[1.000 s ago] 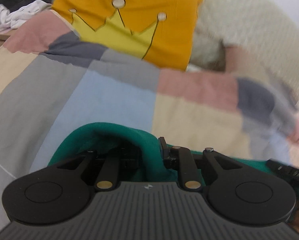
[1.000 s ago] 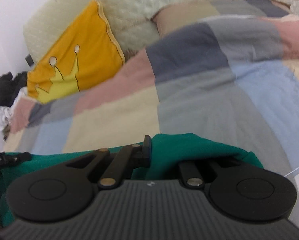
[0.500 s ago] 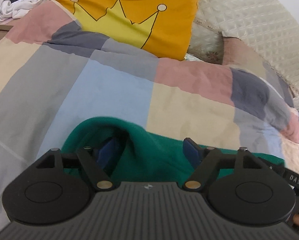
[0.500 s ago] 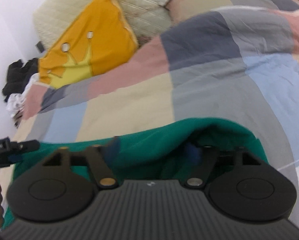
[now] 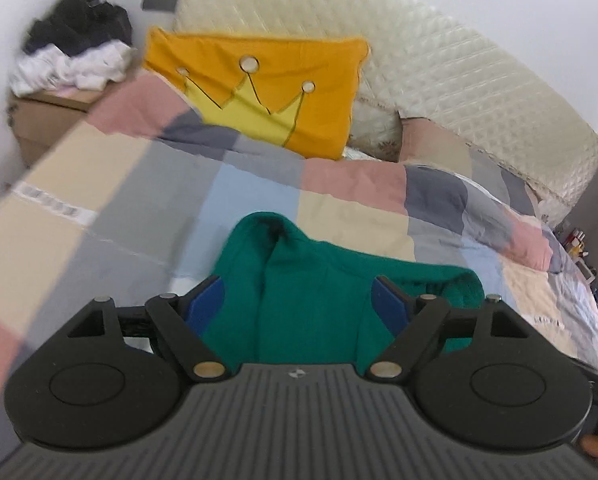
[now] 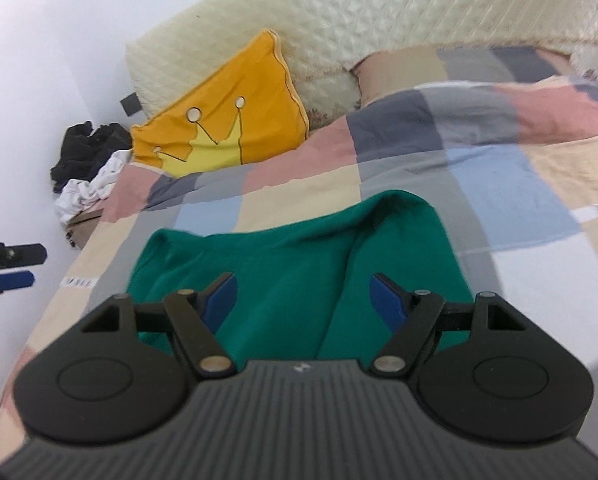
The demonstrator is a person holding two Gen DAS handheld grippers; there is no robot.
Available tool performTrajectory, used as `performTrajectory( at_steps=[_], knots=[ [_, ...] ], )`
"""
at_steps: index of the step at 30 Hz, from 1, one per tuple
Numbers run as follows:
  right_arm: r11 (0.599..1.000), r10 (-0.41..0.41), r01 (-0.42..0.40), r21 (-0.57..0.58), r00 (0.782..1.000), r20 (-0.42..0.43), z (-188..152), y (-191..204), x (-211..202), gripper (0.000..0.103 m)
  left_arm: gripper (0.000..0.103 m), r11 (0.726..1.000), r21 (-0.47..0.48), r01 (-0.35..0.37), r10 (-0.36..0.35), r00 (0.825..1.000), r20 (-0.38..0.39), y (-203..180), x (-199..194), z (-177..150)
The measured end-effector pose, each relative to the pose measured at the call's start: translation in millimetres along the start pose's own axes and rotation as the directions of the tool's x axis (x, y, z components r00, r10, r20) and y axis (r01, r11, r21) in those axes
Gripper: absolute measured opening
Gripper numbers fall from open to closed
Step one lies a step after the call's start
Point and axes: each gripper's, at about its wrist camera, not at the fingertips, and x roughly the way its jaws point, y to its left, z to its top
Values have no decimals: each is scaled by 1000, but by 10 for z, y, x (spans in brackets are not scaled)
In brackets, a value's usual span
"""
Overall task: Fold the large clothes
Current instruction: 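Lower the hoodie onto the bed with both tools, spreading it flat, then open both tools and release the hoodie, smoothing it on the quilt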
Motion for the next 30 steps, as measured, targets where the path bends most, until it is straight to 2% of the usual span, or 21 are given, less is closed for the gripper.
performTrajectory(
  at_steps=[4, 7, 11, 14, 19, 22, 25, 30],
  knots=[
    [1000, 4, -3, -27, 1000, 30, -188, 106, -719, 75, 84, 999, -17, 27, -26, 999, 35, -106, -797, -321],
    [1000, 9, -9, -15, 999, 33, -396, 123, -1156, 75, 84, 1000, -4, 22, -22, 999, 27, -263, -1253, -664],
    [999, 32, -31, -14, 998, 49, -723, 104, -1581, 75, 84, 999, 30, 41, -42, 999, 28, -504, -1734, -1198],
    [999, 25, -23, -38, 999, 48, -961, 67, -1747, 75, 84, 997, 32, 68, -68, 998, -8, -651, -1955, -1609],
    [999, -29, 29, -41, 1000, 5, -1336, -70, -1801, 75, 84, 990, 27, 141, -138, 987, -83, -916, -2135, -2241],
    [998, 5, -4, 70, 1000, -6, -1519, -294, -1807, 75, 84, 988, 56, 143, -136, 985, -107, -1114, -2157, -2534],
    [990, -8, 15, 137, 999, -46, -1629, -456, -1780, 75, 84, 987, 83, 140, -129, 984, -125, -1268, -2102, -2759],
    [988, -45, 62, 142, 992, -115, -1734, -592, -1691, 75, 84, 986, 38, 164, -156, 975, -156, -1314, -1827, -2947]
  ],
)
